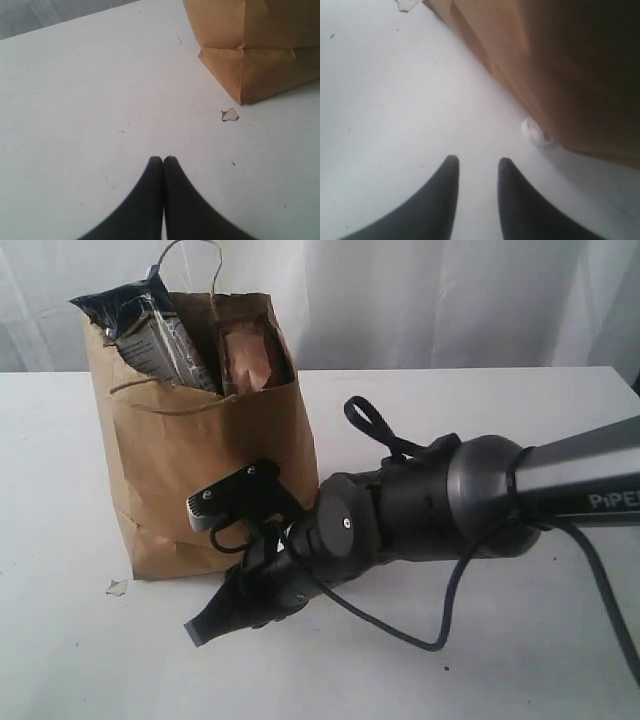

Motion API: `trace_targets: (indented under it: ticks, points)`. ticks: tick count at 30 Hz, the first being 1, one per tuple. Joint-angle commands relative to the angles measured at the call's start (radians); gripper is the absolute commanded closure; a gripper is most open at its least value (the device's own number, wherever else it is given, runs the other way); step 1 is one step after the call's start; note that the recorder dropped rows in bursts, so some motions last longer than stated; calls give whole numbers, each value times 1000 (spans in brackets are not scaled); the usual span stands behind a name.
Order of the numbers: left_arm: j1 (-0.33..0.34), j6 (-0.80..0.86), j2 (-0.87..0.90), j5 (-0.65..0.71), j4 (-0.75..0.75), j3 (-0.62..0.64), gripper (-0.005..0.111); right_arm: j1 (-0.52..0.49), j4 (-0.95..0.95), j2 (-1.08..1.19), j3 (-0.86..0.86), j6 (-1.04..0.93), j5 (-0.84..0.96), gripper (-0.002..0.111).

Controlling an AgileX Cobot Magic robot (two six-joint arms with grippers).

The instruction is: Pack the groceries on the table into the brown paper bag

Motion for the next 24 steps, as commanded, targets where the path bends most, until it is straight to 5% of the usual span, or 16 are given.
trace_targets:
  ticks: [1, 17, 24]
  points:
    - [-5, 0, -5, 3, -10, 4, 107, 2, -6, 8, -18, -21, -19, 62]
    - [-5, 0, -5, 3, -10, 4, 107, 0, 2, 91, -18, 11, -262, 57]
    - [-5, 0, -5, 3, -10, 4, 107, 0, 2, 132, -18, 9, -254, 75]
